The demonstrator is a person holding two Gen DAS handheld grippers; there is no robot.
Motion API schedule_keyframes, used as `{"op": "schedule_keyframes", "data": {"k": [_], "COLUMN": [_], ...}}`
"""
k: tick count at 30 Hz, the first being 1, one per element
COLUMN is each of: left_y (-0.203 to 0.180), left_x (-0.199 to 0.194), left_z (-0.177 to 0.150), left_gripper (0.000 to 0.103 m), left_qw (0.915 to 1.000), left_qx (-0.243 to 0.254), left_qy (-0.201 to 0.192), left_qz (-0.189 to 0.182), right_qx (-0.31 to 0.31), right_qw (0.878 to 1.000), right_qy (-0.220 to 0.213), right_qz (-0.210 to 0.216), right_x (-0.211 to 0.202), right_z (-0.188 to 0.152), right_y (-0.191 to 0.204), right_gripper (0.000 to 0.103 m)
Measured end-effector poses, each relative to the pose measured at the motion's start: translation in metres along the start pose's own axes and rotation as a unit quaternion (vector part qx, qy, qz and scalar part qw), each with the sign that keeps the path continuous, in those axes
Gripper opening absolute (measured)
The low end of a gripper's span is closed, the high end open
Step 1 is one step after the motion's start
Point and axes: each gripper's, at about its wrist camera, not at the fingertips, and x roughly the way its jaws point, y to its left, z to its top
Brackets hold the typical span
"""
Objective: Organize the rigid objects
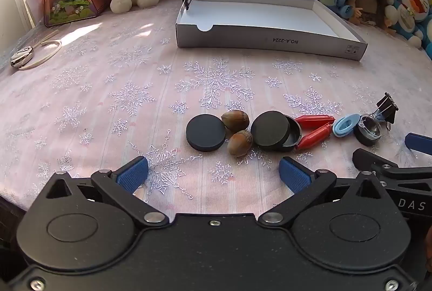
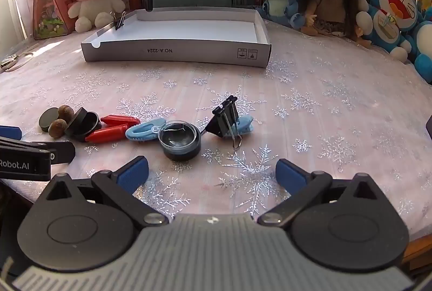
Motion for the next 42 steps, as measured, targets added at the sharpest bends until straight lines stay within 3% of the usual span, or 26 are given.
{"op": "schedule_keyframes", "data": {"k": [42], "left_y": [-0.0010], "left_x": [0.0009], "left_z": [0.0005], "left_gripper": [0.103], "left_qw": [1.0000], "left_qx": [-0.003], "left_qy": [0.002], "left_qz": [-0.002], "right_qx": [-0.001], "right_qw": [1.000], "right_qy": [-0.006], "right_qz": [-0.001], "right_x": [-0.0015], "right_z": [-0.0001], "right_y": [0.0010], "right_gripper": [0.103]}}
